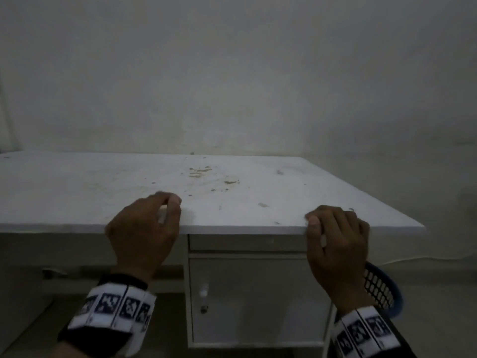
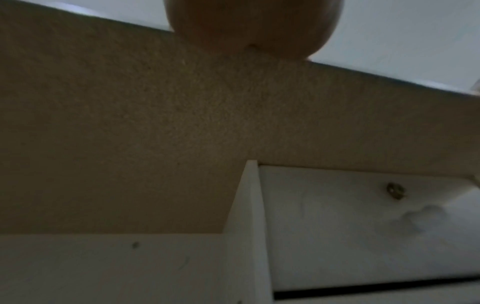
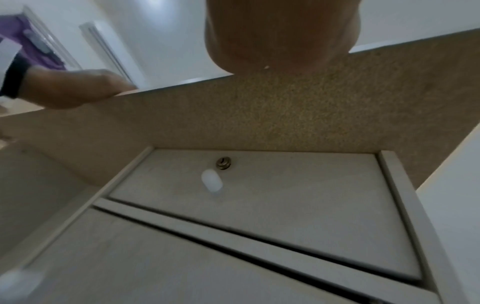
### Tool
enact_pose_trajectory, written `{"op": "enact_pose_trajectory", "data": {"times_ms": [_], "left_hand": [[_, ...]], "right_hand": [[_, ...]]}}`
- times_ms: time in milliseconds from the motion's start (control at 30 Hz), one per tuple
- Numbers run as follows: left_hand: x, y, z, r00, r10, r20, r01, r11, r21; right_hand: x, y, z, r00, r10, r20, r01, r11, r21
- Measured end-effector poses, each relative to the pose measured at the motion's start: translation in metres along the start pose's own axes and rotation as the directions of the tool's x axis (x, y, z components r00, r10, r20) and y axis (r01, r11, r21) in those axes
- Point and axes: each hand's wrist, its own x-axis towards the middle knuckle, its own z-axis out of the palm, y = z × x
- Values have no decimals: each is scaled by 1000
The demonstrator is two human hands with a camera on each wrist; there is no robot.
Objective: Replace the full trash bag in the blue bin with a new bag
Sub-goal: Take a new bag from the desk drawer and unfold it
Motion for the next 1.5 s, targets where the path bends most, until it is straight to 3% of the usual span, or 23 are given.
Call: {"op": "enact_pose_trajectory", "data": {"times_ms": [100,267,367,433,467,500,567,633,667,700,767,800,833,933,1000,1167,1267,1300,1333,1400,1433,1500], "left_hand": [[14,2,-6,993,-98,-61,91,990,-111],[23,-3,-6,997,-28,-72,30,999,26],[20,-4,-4,994,-25,-102,28,999,25],[18,-4,-3,993,-17,-113,19,1000,9],[17,-4,-3,994,-12,-111,12,1000,4],[17,-4,-3,994,-12,-107,11,1000,-3],[17,-2,-4,995,-17,-100,15,1000,-12],[17,-2,-6,995,-12,-97,11,1000,-10],[16,-1,-6,995,-9,-98,8,1000,-7],[16,-2,-6,995,-6,-101,5,1000,-5],[17,-2,-5,995,-4,-103,5,1000,6],[17,-2,-5,996,-6,-94,8,1000,17],[17,-1,-5,997,-12,-79,14,1000,28],[17,0,-6,998,-31,-47,34,998,50],[17,2,-6,998,-42,-38,44,997,63],[16,1,-6,999,-41,-10,41,997,62],[13,2,-8,999,-49,20,48,997,54],[12,1,-8,999,-41,26,40,998,47],[10,-1,-8,999,-13,32,12,999,48],[6,-4,-7,996,66,63,-70,995,71],[5,-5,-7,991,100,86,-108,991,83],[2,-8,-10,979,158,131,-169,983,77]], "right_hand": [[-5,-4,-2,1000,14,-4,-14,1000,5],[-20,-23,-1,982,161,-102,-147,980,131],[-43,-48,-4,979,147,-144,-117,974,195],[-56,-55,2,993,114,-13,-106,956,274],[-59,-56,8,981,156,112,-182,939,290],[-58,-55,16,939,234,254,-301,914,271],[-53,-48,34,775,393,496,-504,857,109],[-45,-39,52,639,470,609,-561,827,-50],[-39,-38,58,619,481,621,-545,832,-101],[-32,-39,60,655,477,587,-499,855,-138],[-21,-43,60,797,381,469,-314,924,-217],[-18,-43,60,819,323,474,-222,941,-257],[-17,-45,58,811,279,514,-159,951,-265],[-19,-49,43,722,199,663,-18,963,-270],[-23,-50,35,759,132,638,54,963,-263],[-46,-59,-12,720,249,648,-156,967,-199],[-45,-58,-42,577,256,776,-362,931,-38],[-45,-55,-47,581,262,770,-407,914,-4],[-43,-54,-53,659,271,702,-414,909,38],[-40,-59,-59,897,210,390,-275,954,119],[-37,-62,-59,950,149,273,-179,980,89],[-33,-61,-49,969,78,234,-74,997,-27]]}}
